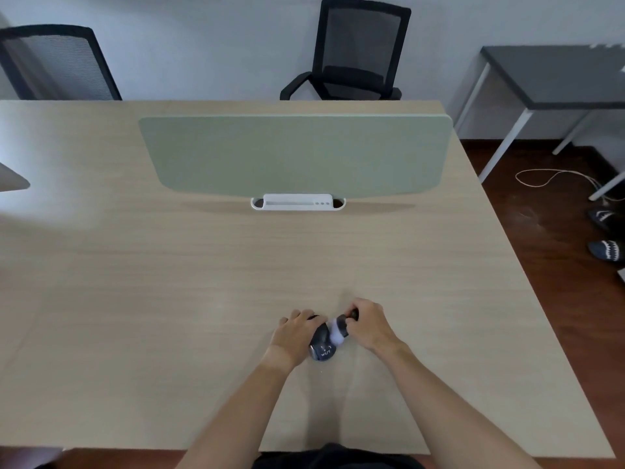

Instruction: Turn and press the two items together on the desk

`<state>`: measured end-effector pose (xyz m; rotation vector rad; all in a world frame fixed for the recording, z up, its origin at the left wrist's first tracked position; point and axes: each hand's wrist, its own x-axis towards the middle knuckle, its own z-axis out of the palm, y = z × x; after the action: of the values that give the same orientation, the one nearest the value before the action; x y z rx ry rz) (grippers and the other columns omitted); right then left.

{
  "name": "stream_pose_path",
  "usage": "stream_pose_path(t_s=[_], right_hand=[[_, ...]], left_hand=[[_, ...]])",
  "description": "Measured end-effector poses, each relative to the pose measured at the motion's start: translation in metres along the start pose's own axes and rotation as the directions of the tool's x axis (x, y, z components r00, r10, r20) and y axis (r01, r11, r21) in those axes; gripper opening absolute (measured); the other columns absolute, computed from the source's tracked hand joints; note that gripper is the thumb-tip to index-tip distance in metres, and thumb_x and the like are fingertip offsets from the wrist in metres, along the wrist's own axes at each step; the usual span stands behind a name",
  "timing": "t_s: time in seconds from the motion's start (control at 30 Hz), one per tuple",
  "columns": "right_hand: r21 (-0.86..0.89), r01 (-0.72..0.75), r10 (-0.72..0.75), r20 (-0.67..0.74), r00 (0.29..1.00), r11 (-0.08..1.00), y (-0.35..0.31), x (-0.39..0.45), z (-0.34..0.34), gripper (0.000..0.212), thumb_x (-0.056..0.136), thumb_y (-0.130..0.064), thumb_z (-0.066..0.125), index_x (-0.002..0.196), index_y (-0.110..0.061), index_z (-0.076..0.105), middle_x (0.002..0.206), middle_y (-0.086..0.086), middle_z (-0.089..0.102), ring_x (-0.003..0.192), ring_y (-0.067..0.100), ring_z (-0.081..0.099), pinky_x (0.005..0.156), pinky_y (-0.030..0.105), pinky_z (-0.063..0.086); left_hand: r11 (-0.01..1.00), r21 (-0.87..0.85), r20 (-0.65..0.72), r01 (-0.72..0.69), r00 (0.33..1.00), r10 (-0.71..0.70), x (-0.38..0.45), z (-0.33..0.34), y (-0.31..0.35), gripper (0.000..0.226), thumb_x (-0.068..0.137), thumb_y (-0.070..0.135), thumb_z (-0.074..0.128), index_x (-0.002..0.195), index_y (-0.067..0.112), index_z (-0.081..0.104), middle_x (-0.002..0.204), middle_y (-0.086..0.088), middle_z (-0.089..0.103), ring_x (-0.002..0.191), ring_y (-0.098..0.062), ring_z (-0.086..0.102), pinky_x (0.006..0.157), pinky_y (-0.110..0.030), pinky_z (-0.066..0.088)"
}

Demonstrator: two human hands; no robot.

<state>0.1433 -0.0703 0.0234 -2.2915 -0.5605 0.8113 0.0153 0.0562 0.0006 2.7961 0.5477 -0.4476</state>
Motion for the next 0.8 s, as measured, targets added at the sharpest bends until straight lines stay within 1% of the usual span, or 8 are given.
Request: stream_pose_path(t_s=[0.07, 0.23, 0.33, 0.43, 0.57, 0.63, 0.7, 0.8], right_hand=[[-0.029, -0.022, 0.02, -0.061, 0.998, 0.999, 0.003, 0.001, -0.002, 0.016, 0.074, -0.001, 0.049, 0.076, -0.008, 0.063, 0.087, 0.009, 0.066, 0.077, 0.023, 0.059, 0.066, 0.031, 0.051], [0.102, -0.034, 0.026, 0.084, 0.996, 0.994, -0.003, -0.007, 0.0, 0.021, 0.076, 0.004, 0.057, 0.075, -0.013, 0.07, 0.08, 0.002, 0.064, 0.068, 0.009, 0.056, 0.055, 0.01, 0.041], [0.069, -0.012, 0.004, 0.122, 0.993, 0.998, 0.0, -0.011, 0.01, 0.027, 0.074, 0.004, 0.053, 0.07, -0.019, 0.066, 0.082, 0.003, 0.067, 0.07, 0.014, 0.058, 0.061, 0.02, 0.049], [-0.074, 0.026, -0.027, -0.003, 1.0, 0.997, 0.0, -0.013, 0.013, 0.025, 0.075, 0.004, 0.045, 0.076, -0.014, 0.063, 0.095, 0.006, 0.062, 0.084, 0.023, 0.059, 0.074, 0.035, 0.053], [-0.189, 0.056, -0.074, -0.09, 0.993, 0.98, -0.002, -0.009, 0.007, 0.019, 0.078, 0.001, 0.045, 0.082, -0.011, 0.059, 0.094, 0.003, 0.056, 0.084, 0.025, 0.057, 0.071, 0.035, 0.05], [-0.078, 0.066, -0.071, -0.06, 0.996, 0.995, -0.004, -0.006, 0.006, 0.019, 0.076, -0.001, 0.047, 0.08, -0.011, 0.062, 0.092, 0.004, 0.061, 0.083, 0.023, 0.058, 0.072, 0.035, 0.052], [0.025, 0.075, -0.076, 0.025, 0.997, 0.997, -0.007, -0.005, 0.007, 0.018, 0.076, 0.002, 0.052, 0.079, -0.009, 0.066, 0.086, 0.005, 0.066, 0.079, 0.02, 0.06, 0.066, 0.025, 0.051], [0.035, 0.057, -0.061, 0.134, 0.989, 0.998, -0.007, -0.009, 0.012, 0.021, 0.075, 0.001, 0.056, 0.078, -0.016, 0.067, 0.085, 0.004, 0.067, 0.075, 0.018, 0.06, 0.064, 0.024, 0.051]], left_hand=[[1.0, -0.019, -0.013, 0.025, 1.0, -0.025, 0.0, 0.0, -0.002, 0.066, 0.084, 0.0, 0.053, 0.14, 0.031, 0.038, 0.138, 0.004, 0.044, 0.125, -0.023, 0.043, 0.098, -0.037, 0.042], [0.993, -0.099, -0.033, 0.069, 0.997, -0.072, 0.0, 0.004, -0.002, 0.059, 0.084, -0.003, 0.05, 0.136, 0.025, 0.044, 0.134, 0.001, 0.048, 0.125, -0.024, 0.045, 0.1, -0.036, 0.041], [0.988, -0.13, -0.024, 0.085, 0.996, -0.089, 0.0, 0.004, 0.0, 0.055, 0.083, -0.004, 0.049, 0.131, 0.022, 0.048, 0.13, -0.001, 0.05, 0.123, -0.024, 0.045, 0.101, -0.036, 0.04], [0.982, -0.15, -0.016, 0.112, 0.993, -0.115, 0.001, 0.003, 0.0, 0.051, 0.083, -0.002, 0.052, 0.128, 0.021, 0.05, 0.127, -0.003, 0.052, 0.123, -0.024, 0.047, 0.101, -0.037, 0.041], [0.978, -0.165, -0.016, 0.126, 0.991, -0.131, 0.001, 0.003, 0.0, 0.047, 0.08, -0.002, 0.055, 0.123, 0.018, 0.053, 0.125, -0.002, 0.054, 0.12, -0.024, 0.049, 0.098, -0.035, 0.042], [0.977, -0.167, -0.011, 0.133, 0.99, -0.137, 0.0, 0.003, 0.003, 0.04, 0.08, -0.003, 0.054, 0.115, 0.016, 0.055, 0.121, -0.003, 0.056, 0.117, -0.025, 0.05, 0.095, -0.035, 0.043], [0.974, -0.177, -0.009, 0.144, 0.989, -0.148, 0.001, 0.002, 0.004, 0.031, 0.081, 0.0, 0.053, 0.107, 0.015, 0.057, 0.116, -0.004, 0.058, 0.114, -0.026, 0.052, 0.092, -0.035, 0.043], [0.97, -0.189, -0.001, 0.154, 0.988, -0.158, 0.003, -0.001, 0.004, 0.023, 0.08, 0.005, 0.056, 0.101, 0.014, 0.057, 0.11, -0.005, 0.06, 0.109, -0.026, 0.055, 0.089, -0.034, 0.044]])
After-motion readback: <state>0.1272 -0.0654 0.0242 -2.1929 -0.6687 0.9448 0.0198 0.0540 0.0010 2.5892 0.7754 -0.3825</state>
